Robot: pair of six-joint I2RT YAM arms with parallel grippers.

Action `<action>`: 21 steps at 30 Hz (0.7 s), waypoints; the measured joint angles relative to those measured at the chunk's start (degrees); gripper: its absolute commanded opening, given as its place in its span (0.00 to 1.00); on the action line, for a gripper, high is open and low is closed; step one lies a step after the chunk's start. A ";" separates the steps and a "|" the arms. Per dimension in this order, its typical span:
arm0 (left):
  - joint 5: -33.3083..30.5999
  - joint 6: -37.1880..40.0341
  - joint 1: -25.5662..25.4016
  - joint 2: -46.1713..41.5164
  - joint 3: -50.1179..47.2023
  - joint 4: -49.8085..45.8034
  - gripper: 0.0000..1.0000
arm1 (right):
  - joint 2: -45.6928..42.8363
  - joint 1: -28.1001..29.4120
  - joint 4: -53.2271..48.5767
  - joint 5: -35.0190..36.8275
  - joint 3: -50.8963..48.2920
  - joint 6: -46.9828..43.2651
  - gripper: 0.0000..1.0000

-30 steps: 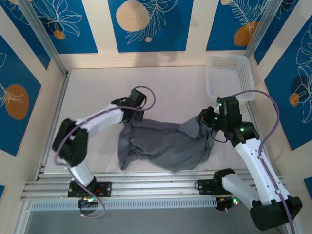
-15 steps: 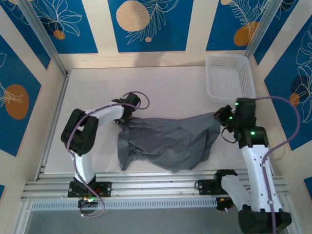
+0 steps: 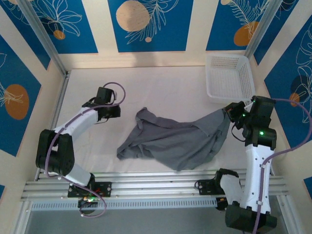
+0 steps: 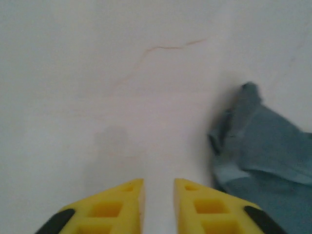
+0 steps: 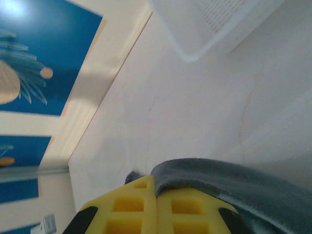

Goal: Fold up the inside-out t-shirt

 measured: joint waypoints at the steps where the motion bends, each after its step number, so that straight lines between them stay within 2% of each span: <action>1: -0.26 -0.33 -1.95 0.46 0.57 -0.28 0.35 | 0.17 1.16 0.13 -0.13 0.00 0.00 0.00; 4: -2.64 0.07 -7.89 4.07 4.46 -1.57 0.45 | 0.48 4.42 0.72 0.15 -0.09 0.02 0.00; 7: -4.92 0.44 -11.41 9.94 9.42 -1.81 0.49 | 0.57 6.95 0.94 0.66 -0.20 0.02 0.00; 13: -6.51 3.02 -10.54 20.65 15.47 -3.41 0.48 | 0.87 8.79 0.92 1.53 -0.26 -0.17 0.00; 15: -8.07 4.26 -10.27 22.27 16.26 -4.52 0.41 | 0.81 8.85 0.90 1.70 -0.26 -0.20 0.00; 18: -11.19 6.29 -10.10 22.97 16.31 -5.86 0.16 | 0.72 8.85 0.87 1.88 -0.31 -0.20 0.00; 19: -11.72 7.02 -9.94 22.97 16.31 -6.16 0.04 | 0.72 8.85 0.87 1.92 -0.31 -0.17 0.00; 20: -11.80 7.41 -9.62 22.95 16.31 -6.21 0.00 | 0.72 8.85 0.85 2.14 -0.31 -0.17 0.00; 21: -11.67 7.96 -9.16 22.93 16.31 -6.21 0.00 | 0.72 8.85 0.85 2.34 -0.31 -0.17 0.00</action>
